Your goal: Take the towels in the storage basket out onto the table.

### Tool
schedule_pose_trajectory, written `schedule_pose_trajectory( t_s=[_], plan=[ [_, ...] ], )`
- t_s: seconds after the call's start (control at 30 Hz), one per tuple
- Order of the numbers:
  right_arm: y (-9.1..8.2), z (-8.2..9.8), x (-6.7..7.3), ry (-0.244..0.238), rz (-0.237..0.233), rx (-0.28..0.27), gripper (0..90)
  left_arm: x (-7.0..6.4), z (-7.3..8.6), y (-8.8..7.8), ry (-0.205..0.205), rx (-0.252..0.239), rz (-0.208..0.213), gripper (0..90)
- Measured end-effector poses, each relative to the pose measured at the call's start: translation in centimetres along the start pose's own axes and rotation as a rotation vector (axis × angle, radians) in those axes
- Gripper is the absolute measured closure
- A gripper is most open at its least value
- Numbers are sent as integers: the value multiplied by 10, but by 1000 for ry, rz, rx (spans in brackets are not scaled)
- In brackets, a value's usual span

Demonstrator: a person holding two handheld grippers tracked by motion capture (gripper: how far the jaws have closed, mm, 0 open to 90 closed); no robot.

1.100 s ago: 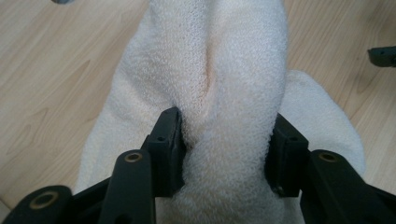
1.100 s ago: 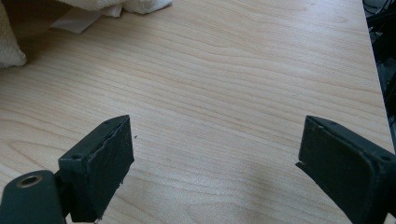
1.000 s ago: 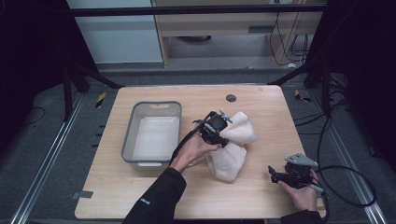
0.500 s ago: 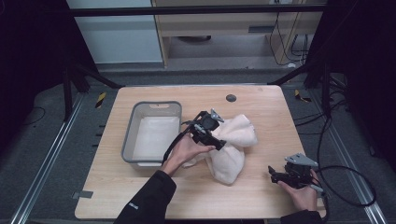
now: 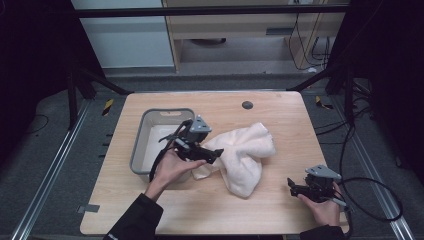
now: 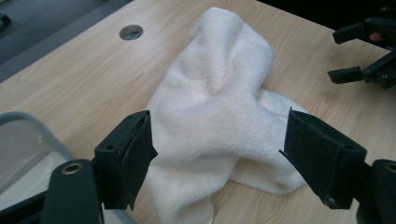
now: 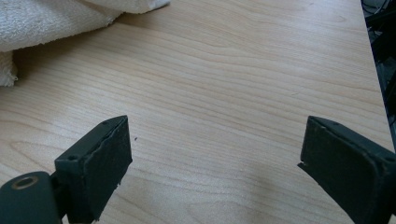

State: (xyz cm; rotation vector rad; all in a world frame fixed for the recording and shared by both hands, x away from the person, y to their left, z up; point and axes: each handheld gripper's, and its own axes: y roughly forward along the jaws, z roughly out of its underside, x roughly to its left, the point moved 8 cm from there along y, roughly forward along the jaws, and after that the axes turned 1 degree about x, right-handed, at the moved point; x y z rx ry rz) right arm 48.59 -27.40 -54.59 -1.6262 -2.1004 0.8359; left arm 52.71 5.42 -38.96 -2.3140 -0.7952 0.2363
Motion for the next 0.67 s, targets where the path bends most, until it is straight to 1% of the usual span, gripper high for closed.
schedule_pose_trajectory(
  t_s=[0.07,0.17,0.2,0.37,0.43,0.57,0.67],
  plan=[
    [0,0,0,6,0,-2,86,4,7,-10,-14,-23,-10,234],
    [-1,1,-1,5,4,1,85,13,21,-24,-27,-34,-30,233],
    [-1,1,-1,3,5,-1,84,16,25,-29,-37,-43,-39,233],
    [-1,2,0,5,6,1,77,34,48,-56,-97,-101,-82,234],
    [-1,2,0,6,5,-1,76,39,57,-65,-120,-116,-91,234],
    [-1,2,0,8,5,-3,73,54,80,-82,-170,-133,-139,233],
    [-2,3,0,9,6,-3,71,68,99,-97,-220,-165,-179,233]
  ],
)
